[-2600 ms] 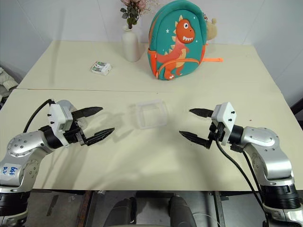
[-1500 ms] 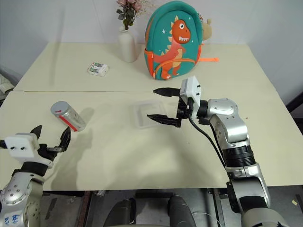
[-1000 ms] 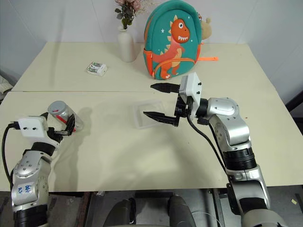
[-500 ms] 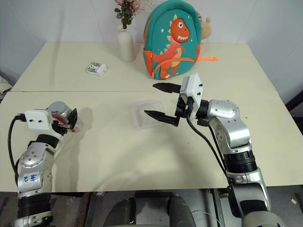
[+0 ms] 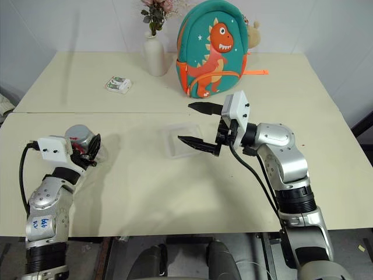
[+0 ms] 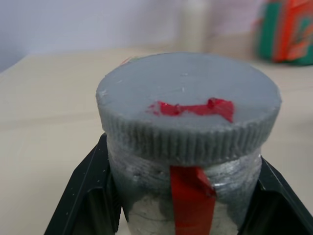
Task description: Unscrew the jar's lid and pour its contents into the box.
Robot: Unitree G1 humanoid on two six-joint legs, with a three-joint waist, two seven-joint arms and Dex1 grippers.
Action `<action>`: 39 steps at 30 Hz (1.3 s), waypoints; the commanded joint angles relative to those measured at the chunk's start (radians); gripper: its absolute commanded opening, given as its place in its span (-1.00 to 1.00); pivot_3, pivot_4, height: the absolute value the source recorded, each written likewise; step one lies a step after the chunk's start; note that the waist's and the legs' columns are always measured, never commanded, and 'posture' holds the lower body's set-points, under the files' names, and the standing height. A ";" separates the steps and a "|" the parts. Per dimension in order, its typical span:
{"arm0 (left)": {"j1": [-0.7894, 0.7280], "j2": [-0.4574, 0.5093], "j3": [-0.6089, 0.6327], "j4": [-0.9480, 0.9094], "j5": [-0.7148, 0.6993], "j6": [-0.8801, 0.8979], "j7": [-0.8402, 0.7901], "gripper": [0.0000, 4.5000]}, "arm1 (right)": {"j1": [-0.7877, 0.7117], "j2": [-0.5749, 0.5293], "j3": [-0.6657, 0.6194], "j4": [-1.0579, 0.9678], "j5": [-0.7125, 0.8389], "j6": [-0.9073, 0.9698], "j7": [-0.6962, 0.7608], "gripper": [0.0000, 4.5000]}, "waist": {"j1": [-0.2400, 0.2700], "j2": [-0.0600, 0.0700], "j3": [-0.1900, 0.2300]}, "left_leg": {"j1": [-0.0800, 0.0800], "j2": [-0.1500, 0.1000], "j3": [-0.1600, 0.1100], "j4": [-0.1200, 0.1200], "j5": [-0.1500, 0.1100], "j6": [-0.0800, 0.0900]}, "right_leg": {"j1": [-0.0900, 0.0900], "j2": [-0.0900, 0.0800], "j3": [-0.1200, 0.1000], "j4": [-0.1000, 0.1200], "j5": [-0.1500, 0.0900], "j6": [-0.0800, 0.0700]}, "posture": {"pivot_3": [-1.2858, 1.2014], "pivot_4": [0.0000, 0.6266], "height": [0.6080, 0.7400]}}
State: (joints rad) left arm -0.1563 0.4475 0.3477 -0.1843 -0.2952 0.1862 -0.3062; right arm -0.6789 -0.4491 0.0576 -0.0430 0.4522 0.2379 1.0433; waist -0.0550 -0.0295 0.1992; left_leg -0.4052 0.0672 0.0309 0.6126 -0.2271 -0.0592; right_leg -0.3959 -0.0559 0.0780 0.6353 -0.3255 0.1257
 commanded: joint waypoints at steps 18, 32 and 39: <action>-0.358 0.049 -0.342 0.132 -0.149 0.120 -0.506 0.00 | -0.061 0.107 0.089 -0.245 0.080 0.356 -0.258 1.00 | 0.000 0.000 0.000 | -0.001 0.000 0.003 -0.001 0.000 0.000 | -0.002 0.001 0.004 -0.003 0.000 0.001 | 0.03 -0.52 1.00; -0.369 -0.006 -0.396 0.123 -0.122 0.122 -0.541 0.00 | -0.114 0.135 0.142 -0.143 0.019 0.384 -0.260 1.00 | 0.000 0.000 0.000 | -0.001 0.000 0.004 0.000 -0.001 0.001 | -0.002 0.002 0.007 -0.003 0.001 0.002 | 0.03 -0.52 1.00; -0.352 -0.006 -0.403 0.108 -0.120 0.123 -0.541 0.00 | -0.131 0.154 0.116 -0.127 0.041 0.408 -0.256 1.00 | 0.000 0.000 0.000 | -0.001 0.000 0.004 0.000 -0.001 0.001 | -0.002 0.002 0.007 -0.004 0.001 0.003 | 0.03 -0.52 1.00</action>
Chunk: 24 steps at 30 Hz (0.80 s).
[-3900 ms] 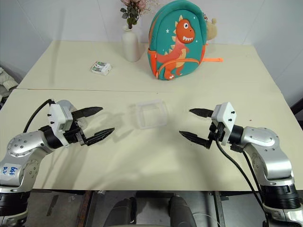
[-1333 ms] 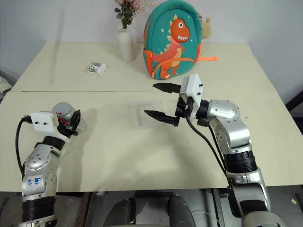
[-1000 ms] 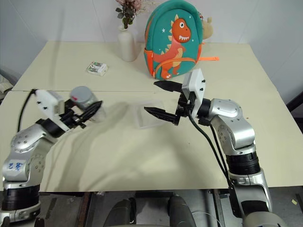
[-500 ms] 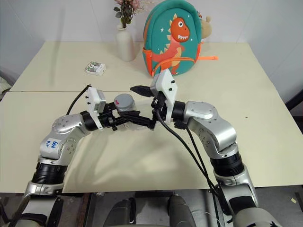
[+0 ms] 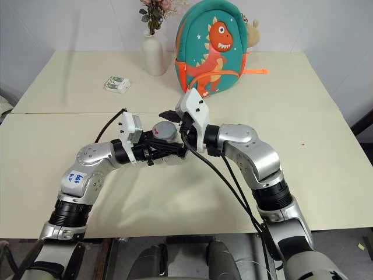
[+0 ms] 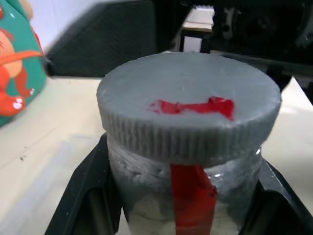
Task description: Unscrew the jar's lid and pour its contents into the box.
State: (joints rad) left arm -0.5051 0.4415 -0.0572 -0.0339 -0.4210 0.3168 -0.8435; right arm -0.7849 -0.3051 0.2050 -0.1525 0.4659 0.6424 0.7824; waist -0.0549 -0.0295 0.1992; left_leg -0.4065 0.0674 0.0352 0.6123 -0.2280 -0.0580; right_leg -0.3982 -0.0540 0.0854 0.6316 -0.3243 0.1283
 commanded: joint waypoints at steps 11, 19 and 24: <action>-0.016 0.003 0.013 -0.044 0.000 0.002 0.002 0.00 | -0.032 -0.005 -0.017 -0.010 0.014 0.018 0.034 1.00 | 0.000 0.000 0.000 | 0.000 0.000 0.000 0.000 0.000 0.000 | 0.000 0.000 0.000 0.000 0.000 0.000 | 0.03 -0.52 1.00; -0.027 0.005 0.025 -0.053 -0.010 0.020 0.006 0.00 | -0.018 -0.013 -0.008 0.003 -0.003 0.013 0.055 1.00 | 0.000 0.000 0.000 | 0.000 0.000 0.000 0.000 0.000 0.000 | 0.000 0.000 0.000 0.000 0.000 0.000 | 0.03 -0.52 1.00; -0.028 0.003 0.028 -0.061 -0.010 0.028 0.007 0.00 | -0.016 -0.009 -0.004 0.023 -0.017 -0.002 0.064 1.00 | 0.000 0.000 0.000 | 0.000 0.000 0.000 0.000 0.000 0.000 | 0.000 0.000 0.000 -0.001 0.000 0.000 | 0.03 -0.52 1.00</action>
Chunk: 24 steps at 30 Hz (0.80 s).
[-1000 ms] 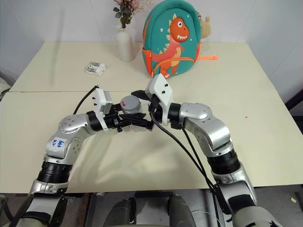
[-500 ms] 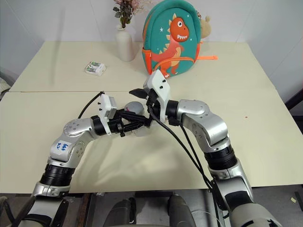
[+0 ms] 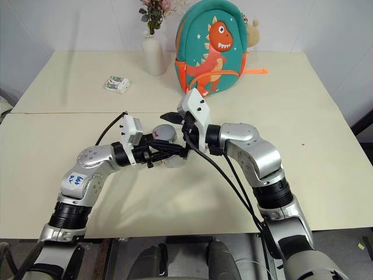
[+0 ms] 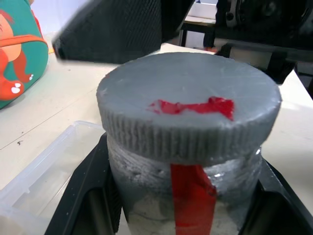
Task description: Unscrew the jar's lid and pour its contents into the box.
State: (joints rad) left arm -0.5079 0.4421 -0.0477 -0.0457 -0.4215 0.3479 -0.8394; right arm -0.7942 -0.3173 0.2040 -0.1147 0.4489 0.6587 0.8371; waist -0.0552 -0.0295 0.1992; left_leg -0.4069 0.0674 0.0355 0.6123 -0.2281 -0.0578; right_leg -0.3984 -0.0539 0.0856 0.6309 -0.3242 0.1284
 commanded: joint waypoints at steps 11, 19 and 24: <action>-0.019 0.002 0.021 -0.056 -0.007 -0.001 0.007 0.00 | -0.017 0.019 -0.011 0.015 0.000 -0.053 0.016 0.44 | -0.001 0.000 0.000 | 0.000 0.000 0.000 0.000 0.000 0.000 | 0.000 0.000 0.000 0.000 0.000 0.000 | 0.03 -0.52 1.00; -0.012 0.003 0.021 -0.052 -0.005 -0.005 0.001 0.00 | -0.020 0.038 -0.040 0.006 0.041 -0.048 0.037 0.18 | 0.000 0.000 0.000 | 0.000 0.000 0.000 0.000 0.000 0.000 | 0.000 0.000 0.000 -0.001 0.000 0.000 | 0.03 -0.52 1.00; -0.019 0.014 0.009 -0.054 -0.017 -0.004 -0.040 0.00 | -0.033 0.010 -0.040 0.002 0.094 -0.062 0.172 0.18 | 0.000 0.000 0.000 | 0.000 0.000 0.000 0.000 0.000 0.000 | 0.000 0.000 0.000 -0.001 0.000 0.000 | 0.03 -0.52 1.00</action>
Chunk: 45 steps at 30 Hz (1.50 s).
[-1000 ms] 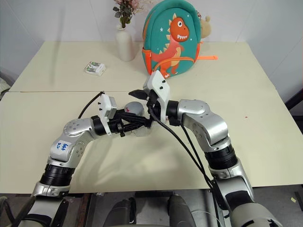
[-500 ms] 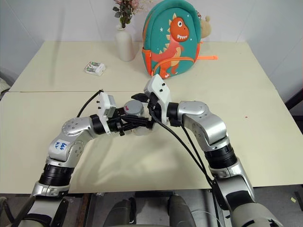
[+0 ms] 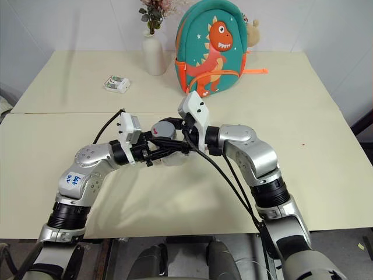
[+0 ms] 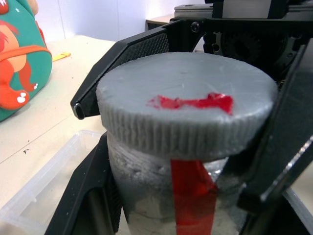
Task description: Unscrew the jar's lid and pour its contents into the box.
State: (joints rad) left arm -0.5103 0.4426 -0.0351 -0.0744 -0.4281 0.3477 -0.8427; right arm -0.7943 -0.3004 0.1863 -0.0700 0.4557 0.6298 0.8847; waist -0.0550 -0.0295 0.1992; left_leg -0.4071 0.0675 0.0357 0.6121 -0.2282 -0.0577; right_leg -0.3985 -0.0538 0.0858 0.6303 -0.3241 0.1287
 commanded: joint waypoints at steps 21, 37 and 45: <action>-0.030 0.044 -0.072 -0.084 -0.103 0.033 -0.302 0.00 | -0.267 -0.096 0.047 0.262 0.037 -0.190 0.662 0.18 | -0.001 0.000 0.000 | 0.000 0.001 0.000 0.000 0.000 0.000 | 0.000 0.002 0.001 -0.001 0.000 0.000 | 0.03 -0.52 1.00; 0.000 0.040 -0.005 -0.097 -0.116 0.020 -0.259 0.00 | -0.217 -0.127 0.043 0.194 0.063 -0.089 0.636 0.99 | -0.002 0.000 0.000 | 0.000 0.002 0.000 0.001 0.000 0.000 | 0.000 0.003 0.001 0.000 0.000 0.000 | 0.03 -0.52 1.00; 0.019 0.038 0.056 -0.097 -0.103 -0.002 -0.195 0.00 | -0.154 -0.126 0.004 0.140 0.033 -0.136 0.530 0.99 | 0.000 0.000 0.000 | 0.000 0.002 0.000 0.001 -0.001 0.000 | 0.000 0.003 0.002 -0.001 0.000 0.000 | 0.03 -0.52 1.00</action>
State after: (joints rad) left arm -0.4890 0.4847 -0.0104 -0.1435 -0.5194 0.3673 -1.0640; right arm -0.9538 -0.4240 0.2209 0.1152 0.4896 0.5135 1.4434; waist -0.0550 -0.0295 0.1993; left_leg -0.4072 0.0696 0.0360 0.6133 -0.2287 -0.0576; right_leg -0.3985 -0.0511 0.0874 0.6298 -0.3240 0.1288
